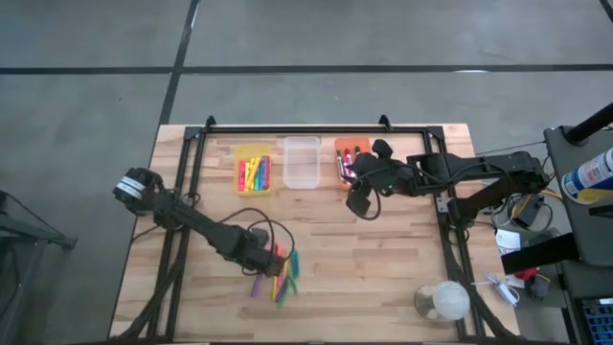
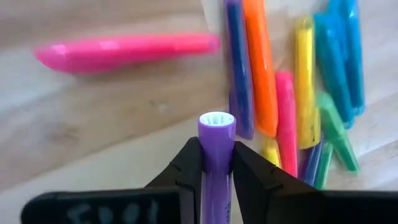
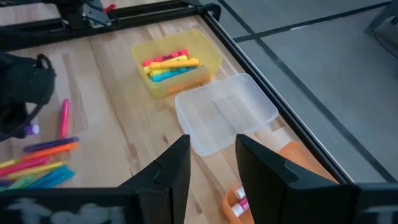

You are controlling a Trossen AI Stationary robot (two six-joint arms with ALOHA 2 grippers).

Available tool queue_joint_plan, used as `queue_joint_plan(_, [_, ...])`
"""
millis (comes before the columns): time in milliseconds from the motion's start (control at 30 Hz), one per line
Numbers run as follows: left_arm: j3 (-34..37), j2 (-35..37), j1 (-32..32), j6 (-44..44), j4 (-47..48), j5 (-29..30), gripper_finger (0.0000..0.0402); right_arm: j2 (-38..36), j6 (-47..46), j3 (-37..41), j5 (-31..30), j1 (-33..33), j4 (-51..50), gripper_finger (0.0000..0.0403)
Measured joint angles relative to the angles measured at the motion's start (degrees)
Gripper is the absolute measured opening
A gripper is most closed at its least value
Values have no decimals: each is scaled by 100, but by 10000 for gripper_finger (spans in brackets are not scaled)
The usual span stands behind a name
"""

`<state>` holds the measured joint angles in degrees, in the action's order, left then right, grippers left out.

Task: Pick & Place Markers
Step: Put the purple highlighter pen into the yellow bin

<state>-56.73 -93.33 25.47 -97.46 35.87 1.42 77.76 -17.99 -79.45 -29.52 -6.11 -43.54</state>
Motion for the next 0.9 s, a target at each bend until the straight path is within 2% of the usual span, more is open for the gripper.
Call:
queue_joint_plan(167, [-7,447,-447,524,362,231,61,0,21,1,0,0,51,121])
queue_joint_plan(333, [-9,1068,-1293,1259,985,468,60,0,79,1,-2,2,66,121])
queue_joint_plan(467, [-9,1620,-2332,2116,1344,511,60,0,199,1,-7,2,156,121])
queue_joint_plan(667, [-13,2298,-4197,3365,1404,550,60,20,275,1,-8,2,242,121])
queue_joint_plan(800, [-13,2484,-5326,3904,1323,332,60,33,321,1,-7,2,237,121])
queue_joint_plan(900, [-15,2456,-5846,4329,1096,199,60,33,348,1,-8,8,240,121])
